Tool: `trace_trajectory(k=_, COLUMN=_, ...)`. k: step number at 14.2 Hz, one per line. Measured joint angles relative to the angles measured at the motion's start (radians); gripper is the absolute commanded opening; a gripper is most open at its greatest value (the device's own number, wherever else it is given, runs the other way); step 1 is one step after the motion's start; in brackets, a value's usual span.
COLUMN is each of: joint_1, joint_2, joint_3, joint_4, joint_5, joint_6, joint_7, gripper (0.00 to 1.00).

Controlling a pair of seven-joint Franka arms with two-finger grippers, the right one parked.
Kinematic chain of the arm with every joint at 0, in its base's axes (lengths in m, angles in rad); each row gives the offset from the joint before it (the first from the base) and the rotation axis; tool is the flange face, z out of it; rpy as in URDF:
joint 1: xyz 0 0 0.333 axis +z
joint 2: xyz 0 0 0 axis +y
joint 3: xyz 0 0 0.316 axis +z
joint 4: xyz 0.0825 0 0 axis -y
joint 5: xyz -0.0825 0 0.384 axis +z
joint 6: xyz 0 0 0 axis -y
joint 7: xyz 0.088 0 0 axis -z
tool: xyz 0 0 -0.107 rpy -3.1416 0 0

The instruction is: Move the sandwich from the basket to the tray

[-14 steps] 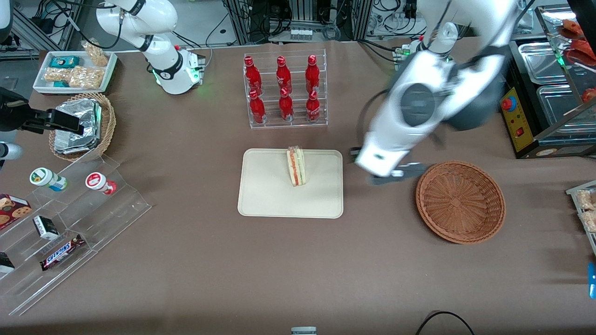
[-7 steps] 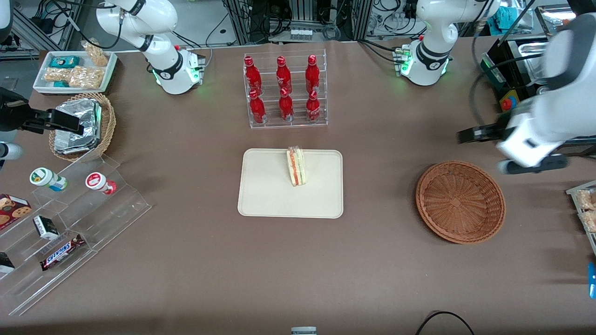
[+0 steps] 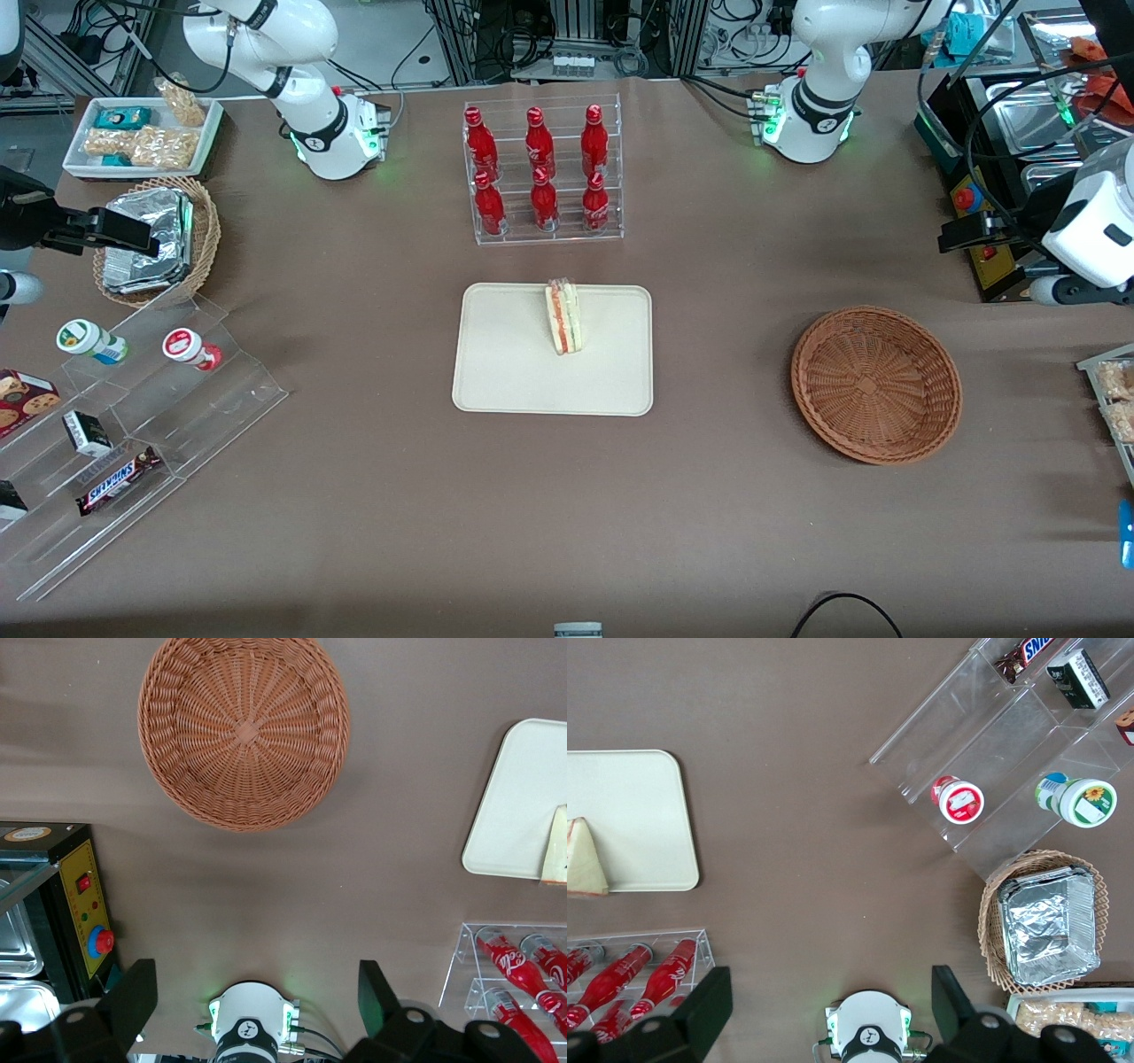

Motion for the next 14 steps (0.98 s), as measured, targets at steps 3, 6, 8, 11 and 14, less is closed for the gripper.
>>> trace_trajectory(k=3, joint_1=0.0, joint_2=0.001, joint_3=-0.001, joint_4=0.001, joint_5=0.004, joint_6=-0.057, joint_7=-0.016, gripper=1.0)
trace_trajectory(k=6, joint_1=-0.003, joint_2=-0.008, joint_3=-0.003, joint_4=-0.019, joint_5=0.014, joint_6=-0.07, joint_7=-0.033, gripper=1.0)
trace_trajectory(k=8, joint_1=-0.007, joint_2=-0.041, joint_3=-0.007, joint_4=-0.082, joint_5=0.014, joint_6=-0.003, joint_7=-0.072, gripper=1.0)
trace_trajectory(k=11, joint_1=-0.009, joint_2=-0.086, joint_3=-0.011, joint_4=-0.158, joint_5=0.014, joint_6=0.054, joint_7=-0.11, gripper=1.0)
trace_trajectory(k=14, joint_1=-0.009, joint_2=-0.105, joint_3=-0.009, joint_4=-0.17, joint_5=0.004, joint_6=0.056, joint_7=-0.116, gripper=1.0)
